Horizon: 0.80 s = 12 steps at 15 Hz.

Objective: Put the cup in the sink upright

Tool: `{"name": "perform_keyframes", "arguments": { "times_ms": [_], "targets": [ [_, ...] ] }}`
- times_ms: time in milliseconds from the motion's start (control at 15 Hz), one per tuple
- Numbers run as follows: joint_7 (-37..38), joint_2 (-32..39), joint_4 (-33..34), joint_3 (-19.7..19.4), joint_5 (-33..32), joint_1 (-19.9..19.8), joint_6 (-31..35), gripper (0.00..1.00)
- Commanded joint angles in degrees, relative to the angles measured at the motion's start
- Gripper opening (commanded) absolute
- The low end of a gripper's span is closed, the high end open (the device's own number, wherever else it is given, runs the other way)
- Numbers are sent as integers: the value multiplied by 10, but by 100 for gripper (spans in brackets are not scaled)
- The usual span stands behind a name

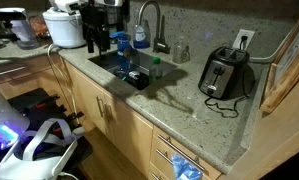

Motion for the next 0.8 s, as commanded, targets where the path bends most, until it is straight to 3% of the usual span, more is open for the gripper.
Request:
{"name": "perform_keyframes", "arguments": {
  "times_ms": [0,733],
  "targets": [
    [-2,1,1,5,2,-6,0,100],
    [0,9,12,21,14,13,13,100]
  ]
}}
